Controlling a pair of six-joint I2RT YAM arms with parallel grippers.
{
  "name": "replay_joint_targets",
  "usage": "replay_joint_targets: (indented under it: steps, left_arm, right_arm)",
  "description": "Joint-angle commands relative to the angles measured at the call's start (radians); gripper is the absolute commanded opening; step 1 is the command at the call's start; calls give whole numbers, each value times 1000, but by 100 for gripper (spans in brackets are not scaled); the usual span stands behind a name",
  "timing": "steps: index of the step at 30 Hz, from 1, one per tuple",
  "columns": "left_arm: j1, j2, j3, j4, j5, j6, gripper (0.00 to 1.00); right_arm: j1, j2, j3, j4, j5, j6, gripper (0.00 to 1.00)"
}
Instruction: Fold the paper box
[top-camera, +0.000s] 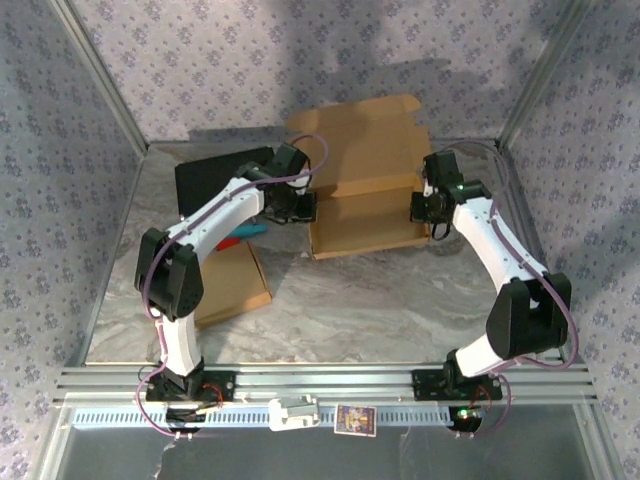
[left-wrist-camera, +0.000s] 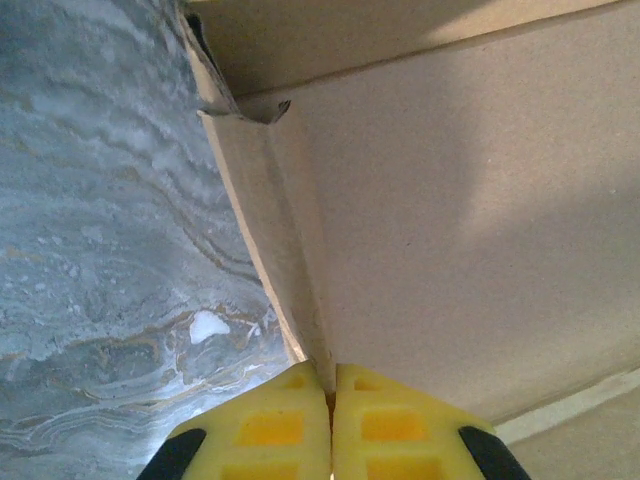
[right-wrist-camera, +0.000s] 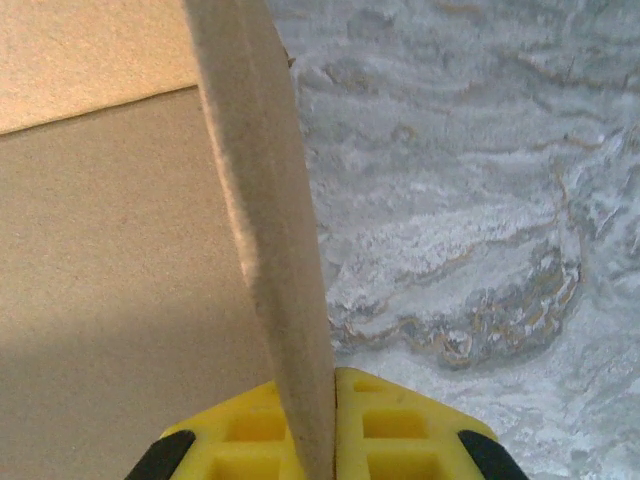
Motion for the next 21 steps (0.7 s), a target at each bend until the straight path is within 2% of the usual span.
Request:
replay_joint_targets:
  steps: [1, 10, 21]
  left_arm:
    - [-27, 22, -64, 76, 47, 8, 6]
    - [-63, 90, -159, 167, 43, -21, 18]
    - [-88, 141, -198, 138, 26, -13, 21]
  right_arm:
    - [28, -31, -59, 97, -33, 29, 0]
    - [52, -74, -206, 180, 24, 46, 0]
    - [75, -90, -233, 173, 78, 61, 0]
